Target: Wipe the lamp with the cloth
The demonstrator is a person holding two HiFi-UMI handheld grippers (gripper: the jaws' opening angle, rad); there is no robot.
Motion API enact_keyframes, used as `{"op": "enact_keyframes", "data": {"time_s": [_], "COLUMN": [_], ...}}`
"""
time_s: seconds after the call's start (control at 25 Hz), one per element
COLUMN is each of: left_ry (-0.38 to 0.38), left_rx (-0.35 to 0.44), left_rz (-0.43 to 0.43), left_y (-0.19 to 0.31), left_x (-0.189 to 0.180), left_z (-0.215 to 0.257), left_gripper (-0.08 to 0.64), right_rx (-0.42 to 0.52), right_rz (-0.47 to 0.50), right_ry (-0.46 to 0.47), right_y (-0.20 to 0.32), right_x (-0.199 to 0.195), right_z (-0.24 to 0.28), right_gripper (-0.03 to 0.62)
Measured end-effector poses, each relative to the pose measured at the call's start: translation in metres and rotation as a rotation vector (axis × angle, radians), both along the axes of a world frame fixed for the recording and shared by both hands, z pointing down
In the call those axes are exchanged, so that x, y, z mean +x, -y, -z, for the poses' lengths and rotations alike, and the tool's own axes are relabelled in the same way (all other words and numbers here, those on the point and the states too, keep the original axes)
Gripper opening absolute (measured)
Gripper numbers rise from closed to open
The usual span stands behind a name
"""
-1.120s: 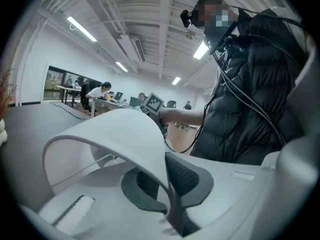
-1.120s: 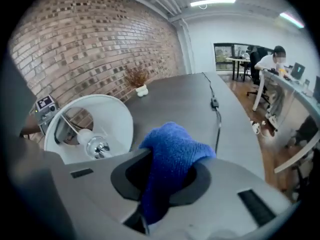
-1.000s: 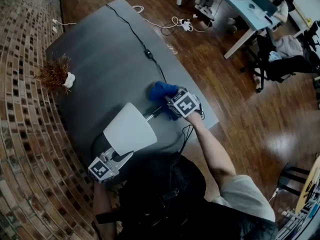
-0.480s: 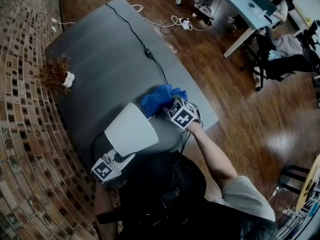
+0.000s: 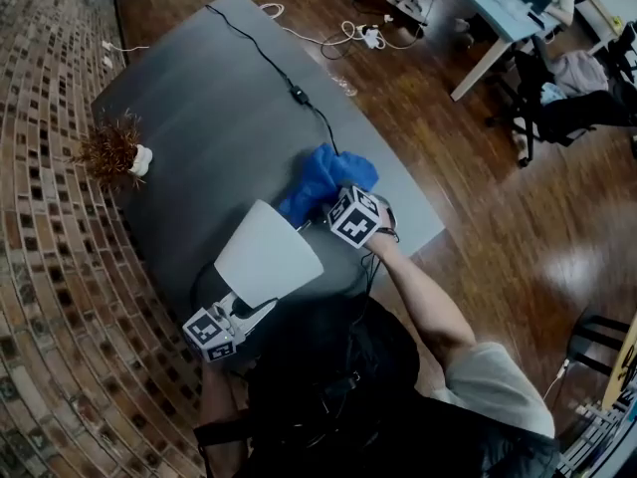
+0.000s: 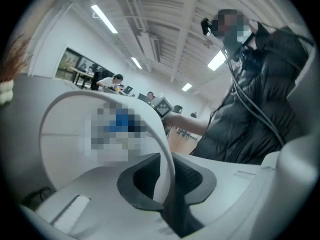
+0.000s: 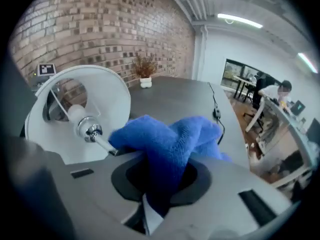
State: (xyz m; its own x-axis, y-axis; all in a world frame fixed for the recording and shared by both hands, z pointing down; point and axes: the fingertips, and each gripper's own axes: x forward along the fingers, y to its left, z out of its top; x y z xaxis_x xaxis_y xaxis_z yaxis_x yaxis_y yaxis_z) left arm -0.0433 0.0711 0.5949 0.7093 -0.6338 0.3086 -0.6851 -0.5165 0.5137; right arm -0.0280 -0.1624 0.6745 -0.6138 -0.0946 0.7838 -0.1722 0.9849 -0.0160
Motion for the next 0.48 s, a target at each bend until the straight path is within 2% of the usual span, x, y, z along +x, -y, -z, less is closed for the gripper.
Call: {"op": "enact_keyframes", "data": {"time_s": [0.08, 0.2, 0.24, 0.32, 0.4, 0.48], "left_ry": [-0.187, -0.585, -0.691, -0.794, -0.862, -0.914], "left_rx": [-0.025, 0.022, 0.023, -0.032, -0.098, -0.132], "left_rz": [0.098, 0.31, 0.368, 0.42, 0.425, 0.449], "left_y": [0.001, 0.011, 0.017, 0.033, 0.049, 0.063], "left_x": [-0.017, -0.064, -0.078, -0.091, -0.092, -0.098], "left_z": [0.012, 0.044, 0.048, 0.045, 0.042, 0.041], "left_gripper": [0.121, 0.22, 0.233, 0.232, 0.234, 0.198], "right_rx": [-0.033, -0.057, -0.064, -0.074, -0.078, -0.088], "right_rz": [-0.036, -0.042, -0.043, -0.047, -0.044, -0.042], "right_ry": [0.033, 0.084, 0.099, 0.124, 0.14, 0.156], "right_y": [0.002, 0.001, 0.001, 0.002, 0.001, 0.0], "right_x": [0.005, 0.009, 0.011, 0.015, 0.017, 0.015], "right_z": [-0.003, 0.0, 0.001, 0.002, 0.001, 0.0], "right_gripper": [0.055, 0.056, 0.055, 0.057, 0.057, 0.057]}}
